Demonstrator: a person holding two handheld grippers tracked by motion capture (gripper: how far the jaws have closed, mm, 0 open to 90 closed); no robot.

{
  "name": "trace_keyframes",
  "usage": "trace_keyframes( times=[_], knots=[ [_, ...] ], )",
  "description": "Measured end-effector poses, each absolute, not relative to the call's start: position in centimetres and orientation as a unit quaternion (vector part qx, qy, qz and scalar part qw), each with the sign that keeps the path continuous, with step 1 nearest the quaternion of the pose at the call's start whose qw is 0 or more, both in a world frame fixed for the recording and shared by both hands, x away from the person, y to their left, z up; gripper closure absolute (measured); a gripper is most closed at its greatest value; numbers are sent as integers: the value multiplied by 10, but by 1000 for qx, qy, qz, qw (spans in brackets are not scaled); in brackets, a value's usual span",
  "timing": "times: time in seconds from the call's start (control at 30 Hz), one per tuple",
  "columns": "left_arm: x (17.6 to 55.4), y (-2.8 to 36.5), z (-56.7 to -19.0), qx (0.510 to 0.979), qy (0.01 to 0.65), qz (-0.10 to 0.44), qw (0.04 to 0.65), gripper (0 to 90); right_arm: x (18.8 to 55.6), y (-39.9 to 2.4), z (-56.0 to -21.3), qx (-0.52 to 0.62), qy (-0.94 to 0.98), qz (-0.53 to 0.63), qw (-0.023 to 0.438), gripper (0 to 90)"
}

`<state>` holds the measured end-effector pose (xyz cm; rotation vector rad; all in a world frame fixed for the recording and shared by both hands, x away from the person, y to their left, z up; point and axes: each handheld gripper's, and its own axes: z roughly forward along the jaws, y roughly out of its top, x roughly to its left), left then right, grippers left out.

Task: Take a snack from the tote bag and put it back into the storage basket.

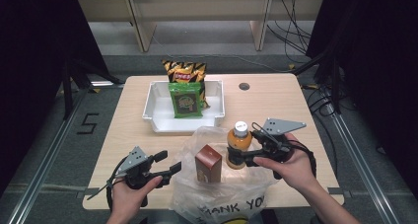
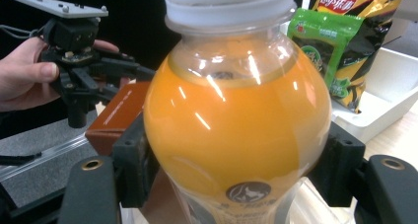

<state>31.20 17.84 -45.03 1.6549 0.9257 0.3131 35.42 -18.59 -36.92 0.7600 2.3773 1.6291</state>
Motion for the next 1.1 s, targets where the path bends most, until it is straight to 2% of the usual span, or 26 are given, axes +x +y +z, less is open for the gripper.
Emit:
trace_keyframes(
  times=[0.07, 0.3, 0.43, 0.53, 0.77, 1.1],
  knots=[
    [312, 178, -450, 706, 394, 134, 573, 278, 357, -186, -367, 249, 792, 549, 96, 322],
    [312, 179, -450, 705, 396, 135, 572, 278, 364, -184, -360, 251, 786, 556, 97, 322],
    [312, 180, -450, 706, 396, 135, 572, 278, 368, -184, -357, 258, 781, 557, 113, 322],
    [312, 180, -450, 706, 396, 136, 572, 278, 369, -183, -354, 265, 776, 563, 98, 322],
    [312, 178, -449, 707, 392, 136, 573, 278, 375, -181, -349, 260, 770, 571, 117, 322],
    [312, 177, -449, 707, 394, 136, 571, 278, 381, -177, -343, 262, 768, 574, 112, 322]
  ],
)
